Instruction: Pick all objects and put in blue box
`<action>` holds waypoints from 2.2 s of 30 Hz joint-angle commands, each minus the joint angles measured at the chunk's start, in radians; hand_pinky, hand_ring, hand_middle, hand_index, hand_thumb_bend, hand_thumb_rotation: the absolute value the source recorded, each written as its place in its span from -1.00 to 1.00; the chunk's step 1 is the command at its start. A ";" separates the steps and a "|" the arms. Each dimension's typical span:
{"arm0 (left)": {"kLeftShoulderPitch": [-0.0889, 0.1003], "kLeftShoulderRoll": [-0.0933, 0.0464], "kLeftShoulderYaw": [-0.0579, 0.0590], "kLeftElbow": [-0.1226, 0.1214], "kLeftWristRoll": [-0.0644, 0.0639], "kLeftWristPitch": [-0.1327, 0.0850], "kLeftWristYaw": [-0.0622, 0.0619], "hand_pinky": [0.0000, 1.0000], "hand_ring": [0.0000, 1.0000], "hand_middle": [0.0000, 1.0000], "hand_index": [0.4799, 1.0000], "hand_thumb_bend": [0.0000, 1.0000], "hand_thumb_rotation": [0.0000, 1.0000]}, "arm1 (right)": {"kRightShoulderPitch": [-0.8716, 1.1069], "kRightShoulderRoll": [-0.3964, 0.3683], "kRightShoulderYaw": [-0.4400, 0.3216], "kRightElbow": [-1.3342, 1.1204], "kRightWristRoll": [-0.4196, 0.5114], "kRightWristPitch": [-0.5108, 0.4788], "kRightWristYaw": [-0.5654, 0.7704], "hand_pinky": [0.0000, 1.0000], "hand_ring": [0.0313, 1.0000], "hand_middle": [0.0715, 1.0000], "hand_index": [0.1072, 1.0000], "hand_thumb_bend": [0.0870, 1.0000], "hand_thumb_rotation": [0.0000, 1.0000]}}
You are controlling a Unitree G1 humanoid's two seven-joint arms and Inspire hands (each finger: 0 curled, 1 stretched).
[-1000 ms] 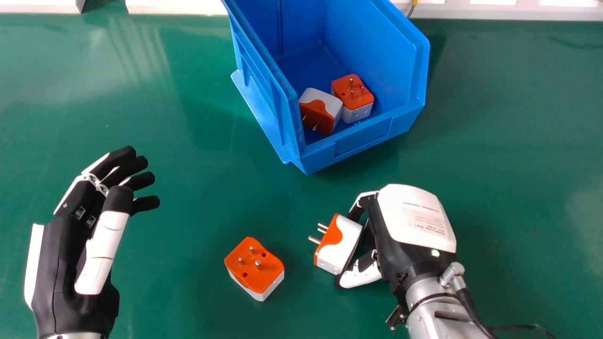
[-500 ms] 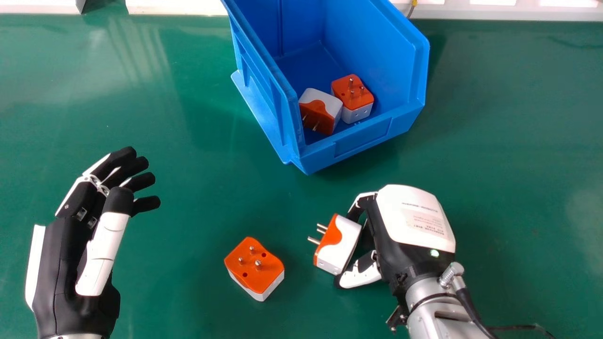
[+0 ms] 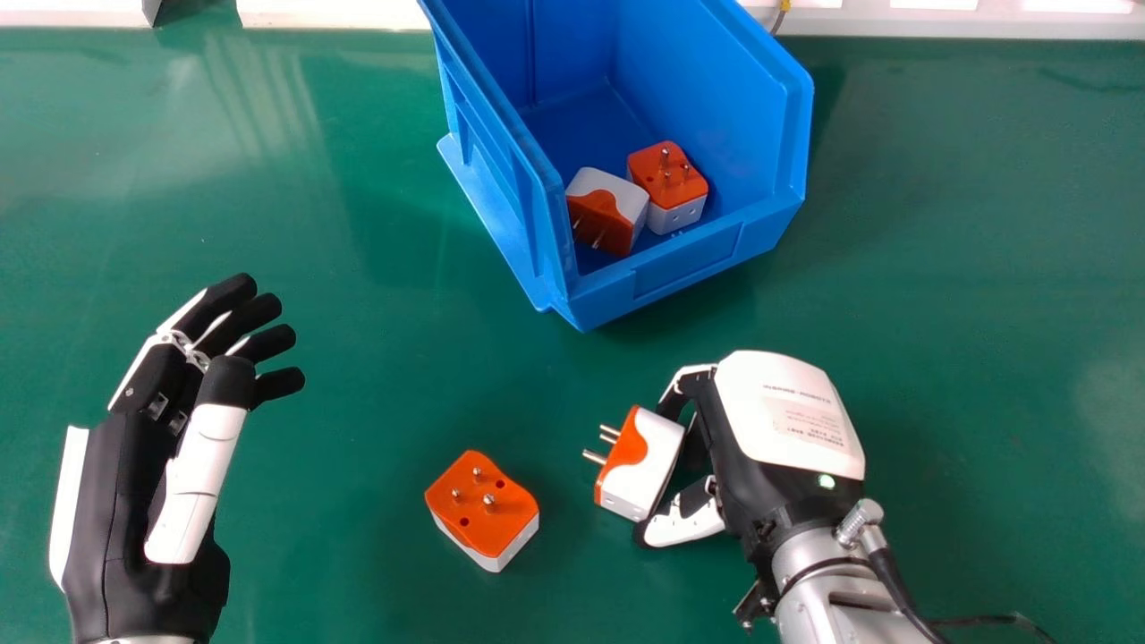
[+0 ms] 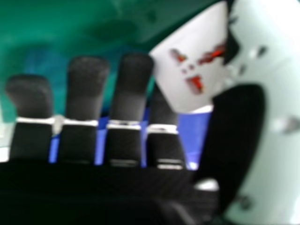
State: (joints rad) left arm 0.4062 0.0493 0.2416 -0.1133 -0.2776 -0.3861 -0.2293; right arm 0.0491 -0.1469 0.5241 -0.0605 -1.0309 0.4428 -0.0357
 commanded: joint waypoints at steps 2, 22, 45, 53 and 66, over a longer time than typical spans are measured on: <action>0.005 0.000 -0.001 -0.031 -0.010 -0.010 -0.002 0.39 0.54 0.59 0.14 0.73 0.35 | 0.010 -0.022 -0.010 -0.001 -0.011 0.013 0.004 -0.62 -0.48 -0.24 -0.05 -0.08 -1.00; 0.004 0.003 -0.004 -0.058 -0.003 0.011 0.010 0.42 0.55 0.61 0.17 0.69 0.35 | 0.081 -0.053 -0.024 -0.203 -0.037 0.012 0.021 -0.62 -0.49 -0.26 -0.06 -0.08 -1.00; 0.000 0.009 -0.004 -0.093 0.013 0.043 0.024 0.42 0.56 0.61 0.17 0.69 0.36 | 0.257 -0.092 -0.116 -0.625 -0.116 -0.069 0.133 -0.71 -0.63 -0.29 -0.11 -0.07 -1.00; -0.010 0.003 -0.011 -0.102 0.009 0.057 0.027 0.44 0.57 0.62 0.18 0.65 0.37 | 0.254 -0.051 -0.184 -0.741 -0.143 -0.087 0.203 -0.73 -0.67 -0.32 -0.13 -0.08 -1.00; -0.010 0.003 -0.018 -0.124 0.006 0.078 0.031 0.52 0.62 0.66 0.26 0.53 0.38 | 0.078 -0.040 -0.305 -0.660 -0.098 -0.195 0.165 -0.79 -0.75 -0.31 -0.15 -0.07 -1.00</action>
State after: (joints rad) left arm 0.3902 0.0494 0.2217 -0.2106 -0.2735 -0.3022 -0.2011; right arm 0.1632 -0.1867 0.2382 -0.7196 -1.1350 0.2674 0.1555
